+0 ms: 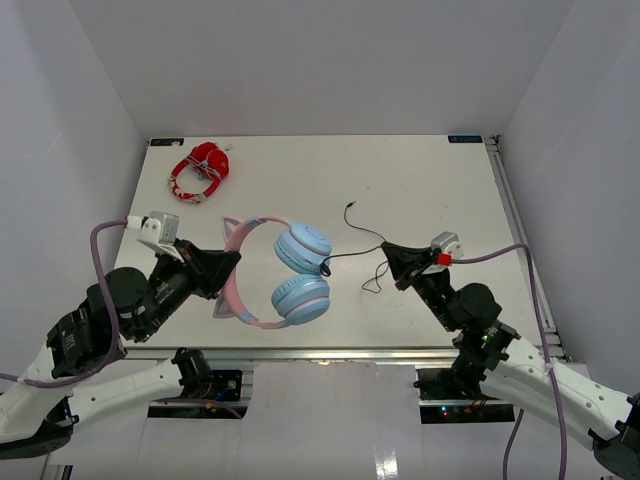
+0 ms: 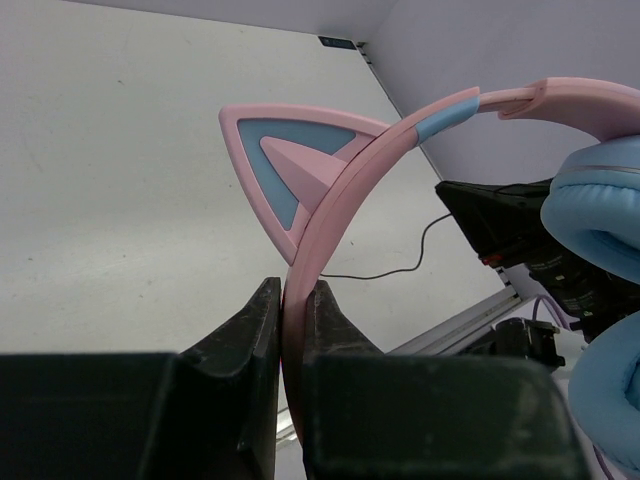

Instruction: Wrap the headphones

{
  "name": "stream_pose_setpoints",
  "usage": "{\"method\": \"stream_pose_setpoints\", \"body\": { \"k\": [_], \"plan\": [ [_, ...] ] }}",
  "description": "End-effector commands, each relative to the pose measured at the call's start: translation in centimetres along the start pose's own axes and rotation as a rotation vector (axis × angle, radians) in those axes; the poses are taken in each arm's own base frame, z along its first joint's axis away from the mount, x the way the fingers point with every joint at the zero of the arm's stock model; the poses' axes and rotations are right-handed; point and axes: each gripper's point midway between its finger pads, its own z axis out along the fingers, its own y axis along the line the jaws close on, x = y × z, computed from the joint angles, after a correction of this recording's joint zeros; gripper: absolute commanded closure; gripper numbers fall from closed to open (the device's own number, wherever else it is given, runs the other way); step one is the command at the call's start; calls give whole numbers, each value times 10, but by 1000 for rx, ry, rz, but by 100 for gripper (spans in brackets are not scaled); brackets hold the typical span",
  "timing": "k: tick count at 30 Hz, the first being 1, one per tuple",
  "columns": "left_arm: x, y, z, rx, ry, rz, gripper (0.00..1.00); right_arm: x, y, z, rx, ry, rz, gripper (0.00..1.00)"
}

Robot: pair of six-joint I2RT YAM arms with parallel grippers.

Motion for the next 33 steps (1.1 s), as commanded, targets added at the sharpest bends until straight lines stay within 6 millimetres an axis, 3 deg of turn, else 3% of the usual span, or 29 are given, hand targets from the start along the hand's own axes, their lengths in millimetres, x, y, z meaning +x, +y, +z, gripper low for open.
{"method": "stream_pose_setpoints", "body": {
  "k": [1,5,9,12,15,19,22,26,33],
  "plan": [
    [-19,-36,6,138,-56,-72,100,1,28,8,-138,-16,40,92],
    [-20,-40,11,152,-69,-70,100,10,41,10,-207,-2,40,92],
    [-13,-22,21,29,-40,-20,100,3,27,14,-125,-20,31,92],
    [0,12,25,-155,0,36,100,-24,10,16,-27,-51,13,92],
    [15,45,25,-348,46,87,100,-69,3,14,9,-118,8,92],
    [18,54,27,-412,55,109,100,-112,4,4,-15,-176,-46,92],
    [15,59,28,-467,51,110,100,-120,16,-6,-99,-185,-55,92],
    [10,71,25,-575,36,128,100,-91,36,-17,-230,-147,-66,92],
    [-1,73,34,-668,-11,140,100,-38,90,-50,-584,-95,-65,92]
  ]
}}
